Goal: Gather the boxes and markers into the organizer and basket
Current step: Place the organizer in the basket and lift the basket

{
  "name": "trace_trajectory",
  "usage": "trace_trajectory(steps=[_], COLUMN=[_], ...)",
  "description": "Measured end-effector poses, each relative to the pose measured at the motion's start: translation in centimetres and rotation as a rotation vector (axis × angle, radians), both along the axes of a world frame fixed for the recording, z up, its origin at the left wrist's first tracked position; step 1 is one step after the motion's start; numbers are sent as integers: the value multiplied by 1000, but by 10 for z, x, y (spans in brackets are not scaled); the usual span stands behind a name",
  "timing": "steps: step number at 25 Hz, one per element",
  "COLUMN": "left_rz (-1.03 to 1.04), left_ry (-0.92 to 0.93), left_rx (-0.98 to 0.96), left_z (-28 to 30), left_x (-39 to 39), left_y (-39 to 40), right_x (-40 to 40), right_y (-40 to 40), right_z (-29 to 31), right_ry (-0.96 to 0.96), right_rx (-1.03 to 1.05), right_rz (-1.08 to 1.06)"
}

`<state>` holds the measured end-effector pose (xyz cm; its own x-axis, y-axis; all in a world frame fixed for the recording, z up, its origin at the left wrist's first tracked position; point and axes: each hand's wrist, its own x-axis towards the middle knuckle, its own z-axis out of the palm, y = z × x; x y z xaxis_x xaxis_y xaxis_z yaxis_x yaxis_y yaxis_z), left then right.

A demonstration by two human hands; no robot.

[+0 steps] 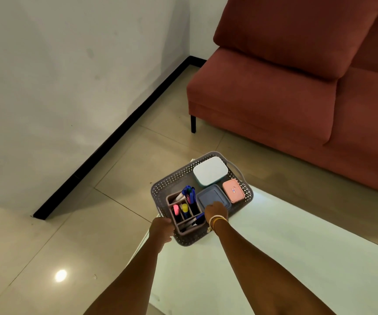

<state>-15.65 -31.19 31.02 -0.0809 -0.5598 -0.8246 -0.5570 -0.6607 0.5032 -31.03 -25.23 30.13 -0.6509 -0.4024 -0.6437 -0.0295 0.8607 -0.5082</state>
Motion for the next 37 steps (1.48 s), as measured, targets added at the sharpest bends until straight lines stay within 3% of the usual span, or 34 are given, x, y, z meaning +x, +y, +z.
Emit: trace_trajectory(steps=[3, 5, 10, 13, 19, 22, 24, 28, 37], left_rz=[-75, -77, -16, 2, 19, 190, 284, 237, 125], left_ry=[-164, -100, 163, 213, 183, 234, 306, 502, 642], left_rx=[-111, -30, 94, 125, 33, -10, 49, 225, 152], left_z=[4, -7, -45, -42, 18, 71, 107, 166, 231], left_x=[10, 14, 16, 18, 36, 44, 55, 88, 174], left_y=[-3, -2, 1, 11, 48, 84, 110, 141, 210], right_x=[8, 11, 10, 2, -4, 1, 11, 37, 137], right_y=[20, 23, 23, 42, 90, 121, 145, 188, 258], right_z=[7, -5, -85, -104, 3, 69, 114, 181, 203], right_ry=[-45, -143, -423, -437, -432, -448, -464, -436, -387], right_rx=[29, 53, -80, -153, -280, -334, -333, -321, -432], right_rz=[-420, -590, -624, -633, -604, -578, -541, -428, -549])
